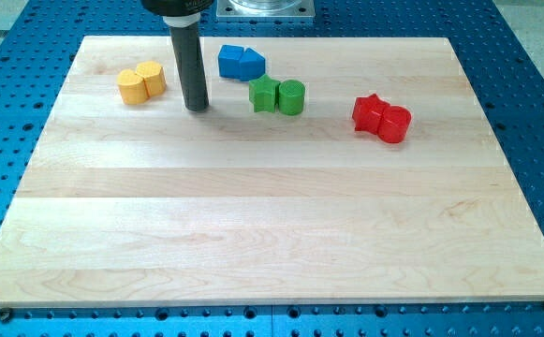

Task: Slide the green circle to the top center

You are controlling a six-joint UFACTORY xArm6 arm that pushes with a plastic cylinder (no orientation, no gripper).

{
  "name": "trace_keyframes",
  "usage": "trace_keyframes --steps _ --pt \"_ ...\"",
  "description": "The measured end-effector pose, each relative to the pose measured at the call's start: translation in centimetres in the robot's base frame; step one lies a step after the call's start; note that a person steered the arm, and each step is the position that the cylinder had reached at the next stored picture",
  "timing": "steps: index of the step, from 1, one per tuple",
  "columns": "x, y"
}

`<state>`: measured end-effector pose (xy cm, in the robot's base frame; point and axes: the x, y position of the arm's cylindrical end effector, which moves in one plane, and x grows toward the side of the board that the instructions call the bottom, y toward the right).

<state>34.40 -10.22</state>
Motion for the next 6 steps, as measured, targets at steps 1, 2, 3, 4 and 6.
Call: trace_keyframes --steps 1,2,3,4,6 --pt "0.0 0.4" --pt "2.4 0.4" --pt "5.9 2.1" --pt "5.7 7.7" --pt "-2.3 14.4"
